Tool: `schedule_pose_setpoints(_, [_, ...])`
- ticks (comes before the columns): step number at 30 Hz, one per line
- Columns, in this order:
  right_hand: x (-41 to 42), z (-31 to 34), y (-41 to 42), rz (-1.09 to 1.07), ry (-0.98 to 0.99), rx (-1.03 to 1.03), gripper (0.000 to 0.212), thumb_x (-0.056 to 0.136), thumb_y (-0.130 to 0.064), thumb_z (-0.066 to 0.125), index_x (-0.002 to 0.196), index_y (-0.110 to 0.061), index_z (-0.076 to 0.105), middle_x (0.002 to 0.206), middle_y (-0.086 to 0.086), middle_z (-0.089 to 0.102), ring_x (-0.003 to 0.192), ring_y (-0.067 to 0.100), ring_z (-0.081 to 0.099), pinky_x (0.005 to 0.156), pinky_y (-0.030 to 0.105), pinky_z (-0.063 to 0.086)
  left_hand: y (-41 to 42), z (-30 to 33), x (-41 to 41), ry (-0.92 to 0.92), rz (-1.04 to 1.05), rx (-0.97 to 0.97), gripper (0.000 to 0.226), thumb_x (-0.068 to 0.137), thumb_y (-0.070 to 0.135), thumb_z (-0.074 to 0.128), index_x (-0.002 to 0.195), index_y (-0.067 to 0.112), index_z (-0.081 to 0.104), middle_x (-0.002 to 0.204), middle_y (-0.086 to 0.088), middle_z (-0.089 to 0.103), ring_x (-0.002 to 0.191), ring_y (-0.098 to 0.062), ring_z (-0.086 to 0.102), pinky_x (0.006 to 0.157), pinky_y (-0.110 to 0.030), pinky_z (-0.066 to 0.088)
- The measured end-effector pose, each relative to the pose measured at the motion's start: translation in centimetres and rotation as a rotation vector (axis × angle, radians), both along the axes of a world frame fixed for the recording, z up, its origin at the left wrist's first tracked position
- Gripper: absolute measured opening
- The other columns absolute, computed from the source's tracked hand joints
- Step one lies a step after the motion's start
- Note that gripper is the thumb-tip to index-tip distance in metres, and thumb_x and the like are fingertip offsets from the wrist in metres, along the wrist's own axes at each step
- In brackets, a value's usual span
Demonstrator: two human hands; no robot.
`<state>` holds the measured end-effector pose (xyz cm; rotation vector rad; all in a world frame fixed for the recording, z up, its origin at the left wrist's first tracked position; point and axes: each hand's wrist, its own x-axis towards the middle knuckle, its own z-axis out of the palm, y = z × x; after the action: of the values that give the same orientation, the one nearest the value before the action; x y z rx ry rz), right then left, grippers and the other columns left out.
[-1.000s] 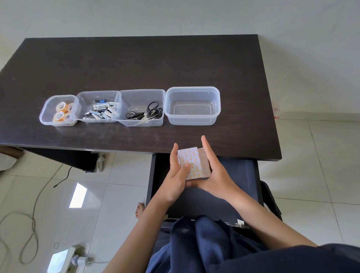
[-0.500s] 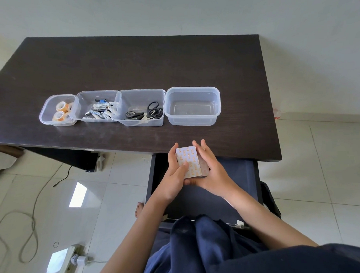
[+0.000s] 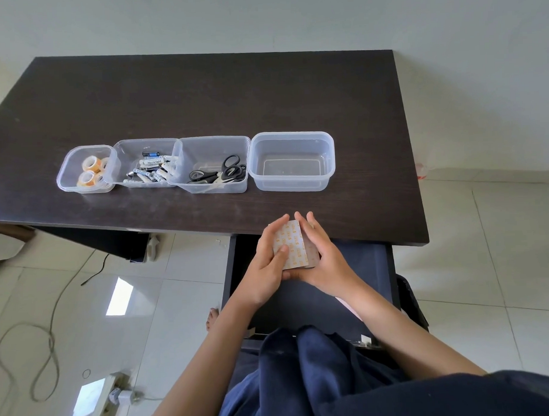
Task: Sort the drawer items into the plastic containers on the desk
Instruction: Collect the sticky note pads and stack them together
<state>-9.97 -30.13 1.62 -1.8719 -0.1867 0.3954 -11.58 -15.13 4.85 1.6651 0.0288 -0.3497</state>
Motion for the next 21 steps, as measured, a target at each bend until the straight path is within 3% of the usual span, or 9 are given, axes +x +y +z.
schedule_pose_setpoints(2, [0.0, 0.1, 0.0, -0.006, 0.012, 0.007, 0.113, 0.053, -0.042, 0.085, 0.146, -0.041, 0.022, 0.161, 0.002, 0.002, 0.143, -0.003, -0.001, 0.118, 0.036, 0.025, 0.0, -0.2, 0.0, -0.014, 0.012, 0.013, 0.042, 0.096, 0.017, 0.039, 0.132, 0.038, 0.037, 0.131, 0.003, 0.044, 0.115, 0.000, 0.049, 0.093, -0.017, 0.044])
schedule_pose_setpoints(5, [-0.2, 0.2, -0.2, -0.010, 0.028, 0.015, 0.111, 0.054, -0.042, 0.086, 0.144, -0.045, 0.022, 0.161, 0.001, 0.001, 0.144, -0.001, 0.000, 0.117, 0.031, 0.025, -0.1, -0.3, 0.0, 0.001, 0.030, -0.042, 0.041, 0.099, 0.009, 0.038, 0.131, 0.035, 0.039, 0.124, 0.007, 0.049, 0.106, 0.004, 0.054, 0.087, -0.016, 0.047])
schedule_pose_setpoints(7, [-0.3, 0.1, -0.9, -0.011, 0.007, 0.003, 0.110, 0.055, -0.036, 0.088, 0.143, -0.047, 0.023, 0.161, -0.001, 0.001, 0.145, 0.000, 0.004, 0.114, 0.026, 0.025, -0.1, -0.4, -0.1, 0.014, 0.039, -0.072, 0.040, 0.096, 0.015, 0.040, 0.128, 0.039, 0.042, 0.120, 0.009, 0.052, 0.104, 0.000, 0.056, 0.087, -0.023, 0.050])
schedule_pose_setpoints(11, [-1.4, -0.8, -3.7, -0.075, -0.005, -0.026, 0.107, 0.048, -0.045, 0.087, 0.139, -0.050, 0.031, 0.159, -0.012, 0.010, 0.133, 0.000, 0.039, 0.106, 0.020, 0.034, 0.3, -0.6, -0.5, 0.029, 0.043, -0.051, 0.040, 0.091, 0.024, 0.043, 0.126, 0.045, 0.043, 0.124, 0.008, 0.052, 0.108, -0.008, 0.055, 0.097, -0.037, 0.049])
schedule_pose_setpoints(13, [-2.2, -1.7, -5.4, -0.147, 0.010, -0.036, 0.096, 0.049, -0.045, 0.087, 0.133, -0.051, 0.042, 0.152, -0.014, 0.026, 0.124, -0.001, 0.048, 0.103, 0.017, 0.035, 0.6, -0.7, -0.8, 0.039, 0.050, -0.049, 0.040, 0.092, 0.023, 0.043, 0.124, 0.047, 0.044, 0.127, 0.009, 0.051, 0.106, -0.006, 0.056, 0.097, -0.038, 0.049])
schedule_pose_setpoints(16, [-3.0, -3.7, -7.2, -0.271, 0.080, -0.064, 0.069, 0.060, -0.028, 0.088, 0.119, -0.044, 0.055, 0.131, -0.013, 0.051, 0.114, 0.003, 0.055, 0.098, 0.020, 0.038, 1.1, -1.0, -1.2, 0.041, 0.060, -0.054, 0.042, 0.098, 0.012, 0.041, 0.124, 0.045, 0.044, 0.124, 0.007, 0.052, 0.099, -0.003, 0.057, 0.096, -0.038, 0.048])
schedule_pose_setpoints(18, [-3.2, -5.9, -7.5, -0.332, 0.169, -0.125, 0.054, 0.067, -0.018, 0.085, 0.111, -0.037, 0.061, 0.120, -0.009, 0.057, 0.109, 0.009, 0.057, 0.093, 0.023, 0.038, 1.2, -1.2, -1.4, 0.051, 0.062, -0.056, 0.043, 0.097, 0.012, 0.041, 0.124, 0.046, 0.045, 0.120, 0.007, 0.053, 0.095, -0.002, 0.058, 0.095, -0.039, 0.049])
schedule_pose_setpoints(21, [-3.5, -10.2, -7.4, -0.281, 0.269, -0.373, 0.046, 0.069, -0.013, 0.078, 0.112, -0.024, 0.065, 0.116, 0.002, 0.058, 0.105, 0.015, 0.055, 0.087, 0.023, 0.038, 1.2, -1.4, -1.8, 0.067, 0.064, -0.044, 0.041, 0.091, 0.022, 0.045, 0.123, 0.048, 0.047, 0.121, 0.006, 0.054, 0.098, -0.009, 0.058, 0.096, -0.041, 0.049])
